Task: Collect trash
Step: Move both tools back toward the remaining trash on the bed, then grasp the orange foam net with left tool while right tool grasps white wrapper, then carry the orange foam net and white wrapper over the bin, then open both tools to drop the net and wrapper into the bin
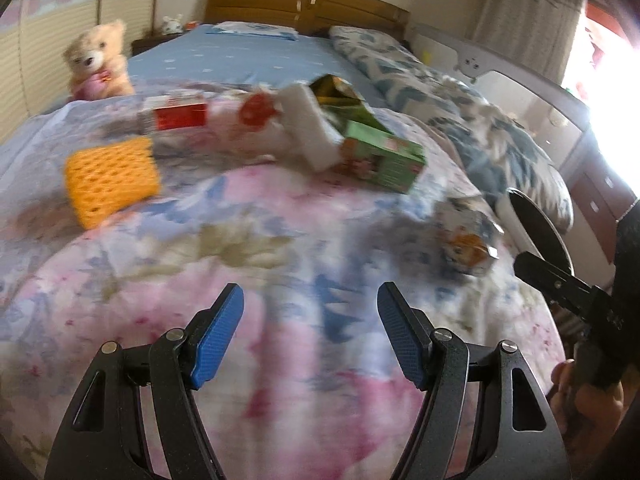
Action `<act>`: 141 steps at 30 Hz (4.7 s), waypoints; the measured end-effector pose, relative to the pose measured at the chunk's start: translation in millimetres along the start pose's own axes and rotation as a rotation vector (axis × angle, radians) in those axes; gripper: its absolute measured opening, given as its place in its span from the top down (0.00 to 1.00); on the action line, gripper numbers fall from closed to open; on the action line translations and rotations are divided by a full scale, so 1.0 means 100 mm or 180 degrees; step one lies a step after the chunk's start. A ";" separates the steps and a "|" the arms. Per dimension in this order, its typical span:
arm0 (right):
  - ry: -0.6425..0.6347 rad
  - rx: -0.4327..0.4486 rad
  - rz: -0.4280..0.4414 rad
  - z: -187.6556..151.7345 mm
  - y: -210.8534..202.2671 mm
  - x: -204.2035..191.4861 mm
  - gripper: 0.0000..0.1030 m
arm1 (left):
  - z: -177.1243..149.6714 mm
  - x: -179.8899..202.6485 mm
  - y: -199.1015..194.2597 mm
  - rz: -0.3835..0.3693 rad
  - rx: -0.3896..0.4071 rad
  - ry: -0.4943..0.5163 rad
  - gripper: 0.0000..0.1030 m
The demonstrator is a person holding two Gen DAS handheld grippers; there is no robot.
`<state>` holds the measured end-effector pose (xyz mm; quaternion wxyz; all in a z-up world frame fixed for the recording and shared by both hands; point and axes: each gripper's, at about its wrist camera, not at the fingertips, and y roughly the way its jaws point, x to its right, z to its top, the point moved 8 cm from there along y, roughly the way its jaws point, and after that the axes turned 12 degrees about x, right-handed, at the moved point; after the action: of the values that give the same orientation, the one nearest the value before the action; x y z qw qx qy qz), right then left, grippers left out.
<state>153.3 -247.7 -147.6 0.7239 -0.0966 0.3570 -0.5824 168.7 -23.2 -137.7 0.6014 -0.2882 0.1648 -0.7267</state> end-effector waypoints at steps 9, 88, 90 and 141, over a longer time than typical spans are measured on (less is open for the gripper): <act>-0.0098 -0.0056 0.0001 0.01 0.23 -0.17 0.12 | 0.06 -0.49 -0.05 0.0281 0.0039 -0.0177 0.30; 0.0271 0.0331 -0.0647 0.47 -0.81 1.25 0.69 | 0.08 2.22 0.14 -0.1187 -0.0105 0.0938 0.84; 0.0303 0.0336 -0.0651 0.51 -0.83 1.33 0.69 | 0.09 2.31 0.16 -0.1208 -0.0104 0.0974 0.84; 0.0632 0.0182 -0.0684 0.82 -0.71 2.16 0.46 | 0.18 3.13 0.77 -0.1290 -0.0267 0.1176 0.42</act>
<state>164.0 -488.9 -135.6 0.6210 -0.0556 0.3978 -0.6731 205.3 -342.0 -100.0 0.3910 -0.2026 0.2406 -0.8650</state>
